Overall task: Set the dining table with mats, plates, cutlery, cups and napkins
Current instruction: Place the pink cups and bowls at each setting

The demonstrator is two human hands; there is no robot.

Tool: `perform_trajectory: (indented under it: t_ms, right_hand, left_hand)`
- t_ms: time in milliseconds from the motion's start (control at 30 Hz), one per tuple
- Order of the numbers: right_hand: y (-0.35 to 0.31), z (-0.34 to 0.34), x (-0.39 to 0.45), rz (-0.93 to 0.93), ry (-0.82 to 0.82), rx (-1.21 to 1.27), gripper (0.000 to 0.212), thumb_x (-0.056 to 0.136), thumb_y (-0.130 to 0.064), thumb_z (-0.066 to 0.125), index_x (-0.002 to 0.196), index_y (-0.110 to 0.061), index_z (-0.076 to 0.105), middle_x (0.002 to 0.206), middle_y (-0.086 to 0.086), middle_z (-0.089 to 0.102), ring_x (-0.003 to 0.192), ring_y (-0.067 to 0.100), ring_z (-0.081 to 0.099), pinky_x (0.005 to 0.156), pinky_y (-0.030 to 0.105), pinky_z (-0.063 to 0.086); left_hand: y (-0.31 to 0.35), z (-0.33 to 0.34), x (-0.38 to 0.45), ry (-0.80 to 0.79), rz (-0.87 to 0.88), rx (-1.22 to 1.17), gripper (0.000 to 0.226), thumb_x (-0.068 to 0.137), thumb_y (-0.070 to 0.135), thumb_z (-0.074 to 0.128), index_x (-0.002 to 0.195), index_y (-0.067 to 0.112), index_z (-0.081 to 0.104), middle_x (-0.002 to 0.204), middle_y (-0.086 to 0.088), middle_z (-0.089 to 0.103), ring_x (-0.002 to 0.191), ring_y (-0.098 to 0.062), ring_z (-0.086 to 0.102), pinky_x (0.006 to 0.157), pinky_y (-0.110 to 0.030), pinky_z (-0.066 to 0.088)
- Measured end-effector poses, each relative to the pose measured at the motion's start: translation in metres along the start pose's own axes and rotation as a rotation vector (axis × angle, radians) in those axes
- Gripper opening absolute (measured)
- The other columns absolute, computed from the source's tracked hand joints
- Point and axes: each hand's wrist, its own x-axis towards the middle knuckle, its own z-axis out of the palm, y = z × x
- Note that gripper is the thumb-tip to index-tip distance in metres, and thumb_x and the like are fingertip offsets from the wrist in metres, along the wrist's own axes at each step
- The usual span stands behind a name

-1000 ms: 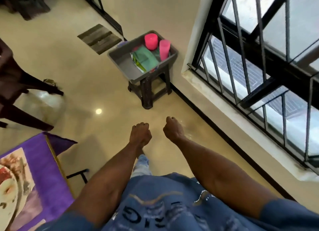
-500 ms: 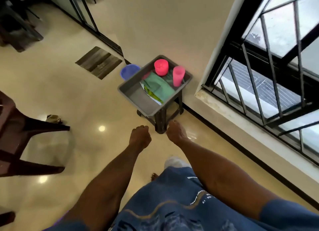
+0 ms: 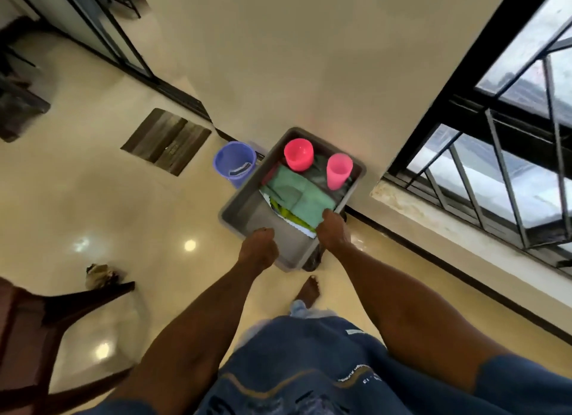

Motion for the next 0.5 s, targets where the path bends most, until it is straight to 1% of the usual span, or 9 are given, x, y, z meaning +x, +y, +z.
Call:
perform_trajectory:
  t_ms: [67,100,167,233,267,367,433,500]
  right_hand:
    - [-0.009,-0.003,0.021,0.02,-0.006,-0.002,0.046,0.085,-0.009,0.056,0.13,-0.008,0.048,0.127,0.021,0.053,0.114,0.04,0.055,0.087,0.04,0.049]
    - [-0.013,-0.005,0.031,0.048,0.0,0.029,0.051,0.084,-0.009,0.056,0.134,-0.009,0.045,0.129,0.021,0.053,0.115,0.04,0.055,0.089,0.041,0.049]
    - [-0.017,-0.008,0.051,0.103,0.045,0.135,0.056,0.079,-0.008,0.054,0.134,-0.01,0.046,0.127,0.021,0.055,0.113,0.04,0.056,0.088,0.043,0.05]
    - [-0.018,-0.014,0.068,0.156,0.101,0.203,0.059,0.076,-0.009,0.052,0.135,-0.013,0.046,0.123,0.02,0.059,0.111,0.041,0.058,0.084,0.043,0.051]
    - [-0.018,-0.016,0.077,0.185,0.117,0.214,0.062,0.076,-0.008,0.051,0.137,-0.015,0.045,0.121,0.02,0.06,0.109,0.04,0.058,0.08,0.041,0.05]
    - [-0.018,-0.019,0.099,0.238,0.134,0.225,0.077,0.081,-0.003,0.051,0.151,-0.024,0.027,0.113,0.019,0.059,0.1,0.037,0.057,0.072,0.037,0.044]
    - [-0.016,-0.018,0.117,0.283,0.155,0.248,0.084,0.083,-0.004,0.052,0.155,-0.029,0.016,0.112,0.02,0.061,0.097,0.038,0.058,0.07,0.036,0.045]
    - [-0.014,-0.012,0.136,0.339,0.176,0.291,0.086,0.087,-0.007,0.056,0.156,-0.031,0.011,0.116,0.021,0.061,0.098,0.037,0.06,0.071,0.036,0.046]
  left_hand:
    - [0.0,-0.014,0.027,-0.027,0.044,-0.011,0.026,0.091,0.019,0.048,0.11,0.005,0.059,0.119,-0.014,0.059,0.115,-0.032,0.055,0.089,-0.037,0.043]
    - [0.002,-0.021,0.04,-0.04,0.07,-0.018,0.03,0.09,0.022,0.046,0.109,0.004,0.059,0.118,-0.016,0.059,0.114,-0.034,0.055,0.089,-0.039,0.044]
    - [0.01,-0.032,0.068,-0.083,0.106,-0.017,0.032,0.089,0.024,0.045,0.113,0.008,0.057,0.122,-0.016,0.058,0.115,-0.036,0.055,0.091,-0.04,0.045]
    - [0.021,-0.04,0.096,-0.119,0.146,0.01,0.029,0.091,0.019,0.049,0.118,0.01,0.056,0.127,-0.016,0.057,0.119,-0.036,0.054,0.093,-0.04,0.043]
    - [0.027,-0.043,0.111,-0.128,0.171,0.024,0.028,0.091,0.017,0.05,0.118,0.009,0.056,0.126,-0.016,0.057,0.119,-0.036,0.053,0.093,-0.04,0.043]
    - [0.038,-0.046,0.153,-0.18,0.265,0.044,0.034,0.09,0.016,0.055,0.122,0.004,0.054,0.124,-0.019,0.056,0.117,-0.038,0.052,0.093,-0.041,0.042]
    - [0.041,-0.043,0.183,-0.209,0.339,0.038,0.036,0.088,0.014,0.058,0.121,0.0,0.055,0.121,-0.022,0.057,0.115,-0.04,0.052,0.094,-0.042,0.041]
    - [0.04,-0.04,0.21,-0.24,0.347,0.016,0.036,0.085,0.014,0.061,0.119,0.0,0.057,0.118,-0.022,0.058,0.114,-0.039,0.053,0.093,-0.04,0.042]
